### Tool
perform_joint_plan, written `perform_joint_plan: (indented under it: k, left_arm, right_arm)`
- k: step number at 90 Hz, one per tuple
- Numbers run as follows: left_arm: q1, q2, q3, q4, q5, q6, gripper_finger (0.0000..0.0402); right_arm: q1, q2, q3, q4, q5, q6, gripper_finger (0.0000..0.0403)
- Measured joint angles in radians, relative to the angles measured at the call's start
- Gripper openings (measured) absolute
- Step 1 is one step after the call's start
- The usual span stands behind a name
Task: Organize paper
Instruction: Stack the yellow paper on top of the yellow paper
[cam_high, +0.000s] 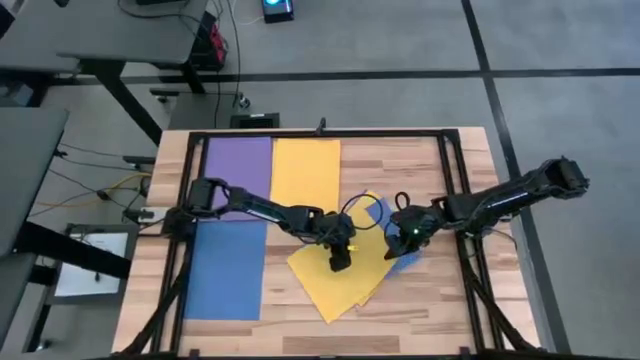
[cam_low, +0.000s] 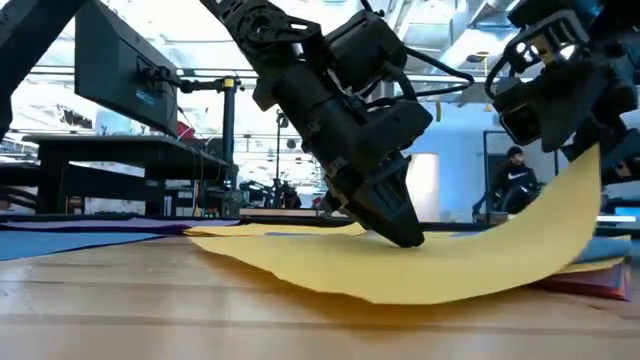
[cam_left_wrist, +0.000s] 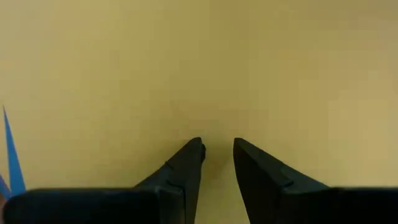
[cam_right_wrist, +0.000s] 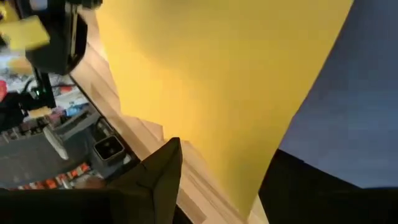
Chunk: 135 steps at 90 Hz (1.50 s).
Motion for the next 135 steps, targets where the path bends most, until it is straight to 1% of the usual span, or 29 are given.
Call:
perform_joint_plan:
  k: [12, 27, 35, 46, 52, 57, 62, 66, 74, 79, 89, 96, 104, 111, 116, 124, 135]
  left_arm:
    - [0.000, 0.000, 0.000, 0.000, 0.000, -0.003, 0.0081]
    - [0.000, 0.000, 0.000, 0.005, 0.000, -0.003, 0.0081]
    - [0.000, 0.000, 0.000, 0.011, 0.000, -0.005, 0.0081]
    - [0.000, 0.000, -0.001, 0.016, 0.000, -0.008, 0.0081]
    - [0.000, 0.000, -0.001, 0.017, 0.000, -0.007, 0.0081]
    - [0.000, 0.000, -0.001, 0.017, 0.000, -0.006, 0.0081]
    - [0.000, 0.000, -0.001, 0.017, 0.000, -0.005, 0.0081]
    - [0.000, -0.001, -0.001, 0.018, 0.000, -0.004, 0.0081]
    - [0.000, -0.012, -0.001, 0.000, 0.000, -0.003, 0.0081]
    - [0.001, -0.027, -0.002, -0.020, -0.001, -0.004, 0.0081]
    - [0.001, -0.069, -0.003, -0.074, -0.004, -0.007, 0.0082]
    - [0.002, -0.105, -0.003, -0.102, -0.004, -0.007, 0.0082]
    - [0.007, -0.154, -0.003, -0.120, -0.005, 0.003, 0.0082]
    - [0.013, -0.188, -0.002, -0.118, -0.011, 0.021, 0.0082]
    - [0.018, -0.218, -0.002, -0.156, -0.012, 0.028, 0.0082]
    - [0.028, -0.291, -0.002, -0.284, -0.014, 0.026, 0.0082]
    - [0.045, -0.443, 0.000, -0.522, -0.015, 0.027, 0.0082]
  right_arm:
    - [-0.010, 0.031, 0.000, -0.013, 0.015, -0.016, 0.0172]
    - [-0.010, 0.179, 0.000, -0.002, 0.045, -0.035, 0.0172]
    - [-0.010, 0.252, 0.000, 0.068, 0.078, -0.039, 0.0172]
    - [-0.013, 0.329, 0.001, 0.232, 0.078, -0.071, 0.0171]
    - [-0.010, 0.353, 0.001, 0.286, 0.080, -0.087, 0.0169]
    - [-0.011, 0.371, 0.002, 0.309, 0.080, -0.091, 0.0157]
    - [-0.011, 0.373, 0.002, 0.304, 0.075, -0.099, 0.0133]
    - [-0.011, 0.370, 0.002, 0.297, 0.065, -0.116, 0.0104]
    - [-0.004, 0.335, -0.001, 0.260, 0.045, -0.141, 0.0034]
    - [-0.004, 0.297, 0.000, 0.226, 0.039, -0.149, 0.0012]
    - [-0.004, 0.211, 0.000, 0.100, 0.035, -0.139, 0.0012]
    - [-0.004, 0.148, 0.000, 0.040, 0.035, -0.153, 0.0005]
    - [-0.011, 0.085, 0.000, 0.005, 0.036, -0.177, 0.0002]
    - [-0.023, 0.055, 0.000, 0.003, 0.047, -0.199, 0.0000]
    - [-0.033, 0.035, 0.003, 0.004, 0.048, -0.225, 0.0000]
    - [-0.034, 0.003, 0.039, -0.013, 0.051, -0.347, 0.0000]
    - [-0.054, -0.003, 0.131, -0.074, 0.046, -0.621, 0.0000]
